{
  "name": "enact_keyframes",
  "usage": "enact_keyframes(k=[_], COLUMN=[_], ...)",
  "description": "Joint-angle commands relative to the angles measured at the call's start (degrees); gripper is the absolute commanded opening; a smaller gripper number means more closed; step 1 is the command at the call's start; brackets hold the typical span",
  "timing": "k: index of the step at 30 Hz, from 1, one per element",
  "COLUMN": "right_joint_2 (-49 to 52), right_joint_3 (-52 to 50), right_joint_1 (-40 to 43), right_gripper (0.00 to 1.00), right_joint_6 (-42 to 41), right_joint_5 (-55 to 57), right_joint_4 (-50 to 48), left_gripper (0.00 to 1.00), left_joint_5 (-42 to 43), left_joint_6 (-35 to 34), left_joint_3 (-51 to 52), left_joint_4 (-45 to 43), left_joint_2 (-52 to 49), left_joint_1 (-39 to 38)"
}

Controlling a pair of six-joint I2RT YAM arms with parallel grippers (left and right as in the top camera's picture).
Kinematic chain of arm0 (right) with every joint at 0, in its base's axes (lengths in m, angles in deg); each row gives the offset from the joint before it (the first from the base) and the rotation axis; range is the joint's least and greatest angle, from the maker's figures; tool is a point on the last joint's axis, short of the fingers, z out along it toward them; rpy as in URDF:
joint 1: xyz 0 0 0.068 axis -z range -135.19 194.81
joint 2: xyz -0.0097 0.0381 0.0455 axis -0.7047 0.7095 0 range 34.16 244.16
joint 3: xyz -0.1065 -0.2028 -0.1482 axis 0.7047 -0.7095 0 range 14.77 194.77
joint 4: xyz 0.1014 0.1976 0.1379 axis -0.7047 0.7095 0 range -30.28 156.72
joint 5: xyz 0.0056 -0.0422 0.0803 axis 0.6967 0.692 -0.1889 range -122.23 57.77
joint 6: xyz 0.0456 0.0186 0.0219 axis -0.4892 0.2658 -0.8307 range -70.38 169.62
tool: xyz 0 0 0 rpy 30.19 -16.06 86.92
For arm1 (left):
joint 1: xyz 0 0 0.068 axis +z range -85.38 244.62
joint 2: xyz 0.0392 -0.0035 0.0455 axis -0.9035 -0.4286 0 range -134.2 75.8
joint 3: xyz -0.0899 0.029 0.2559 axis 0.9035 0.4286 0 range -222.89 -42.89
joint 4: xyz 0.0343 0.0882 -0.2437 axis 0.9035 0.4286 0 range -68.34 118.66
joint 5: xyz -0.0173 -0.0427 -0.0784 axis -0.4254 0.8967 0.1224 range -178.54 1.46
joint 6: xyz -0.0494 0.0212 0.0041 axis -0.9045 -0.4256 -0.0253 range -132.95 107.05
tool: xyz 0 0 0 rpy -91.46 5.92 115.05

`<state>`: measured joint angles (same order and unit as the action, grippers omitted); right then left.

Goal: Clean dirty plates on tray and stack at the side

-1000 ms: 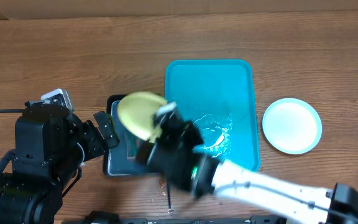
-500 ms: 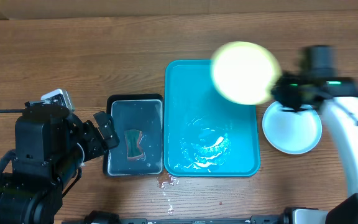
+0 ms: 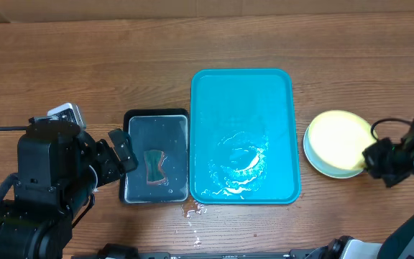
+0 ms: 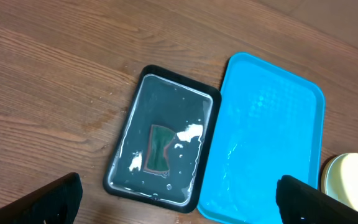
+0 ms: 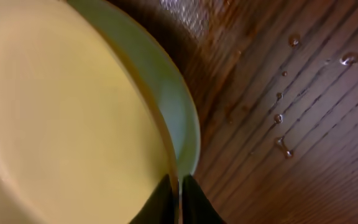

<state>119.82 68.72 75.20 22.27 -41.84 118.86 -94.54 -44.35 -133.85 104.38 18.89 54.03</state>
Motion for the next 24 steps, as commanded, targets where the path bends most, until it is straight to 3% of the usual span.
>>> enact_keyframes(k=[1, 4, 13, 14, 15, 21, 24], right_joint_2=[-0.6, -3.0, -25.4, -27.9, -30.7, -43.0, -46.1], right_joint_3=[-1.6, 0.5, 12.2, 12.9, 13.4, 13.6, 13.6], right_joint_1=[-0.1, -0.9, -11.9, -13.6, -15.6, -23.0, -23.4], right_gripper=[0.32, 0.48, 0.59, 0.66, 0.97, 1.0, 1.0], right_joint_6=[2.3, 7.0, 16.3, 16.3, 16.3, 8.8, 8.9], right_joint_5=[-3.0, -10.0, -24.9, -25.0, -25.0, -25.2, -25.2], right_joint_4=[-0.9, 1.5, 13.1, 13.2, 13.0, 10.6, 11.1], left_gripper=[1.0, 1.0, 1.0, 1.0, 1.0, 1.0, 1.0], left_joint_5=[0.1, 0.1, 0.1, 0.1, 0.1, 0.1, 0.1], left_joint_6=[0.5, 0.5, 0.5, 0.5, 0.5, 0.5, 0.5], left_joint_3=[-0.2, -0.2, -0.2, -0.2, -0.2, -0.2, -0.2], left_joint_4=[-0.2, -0.2, -0.2, -0.2, -0.2, -0.2, -0.2], left_joint_2=[-0.1, -0.1, -0.1, -0.1, -0.1, -0.1, -0.1], left_joint_1=[0.4, 0.4, 0.4, 0.4, 0.4, 0.4, 0.4])
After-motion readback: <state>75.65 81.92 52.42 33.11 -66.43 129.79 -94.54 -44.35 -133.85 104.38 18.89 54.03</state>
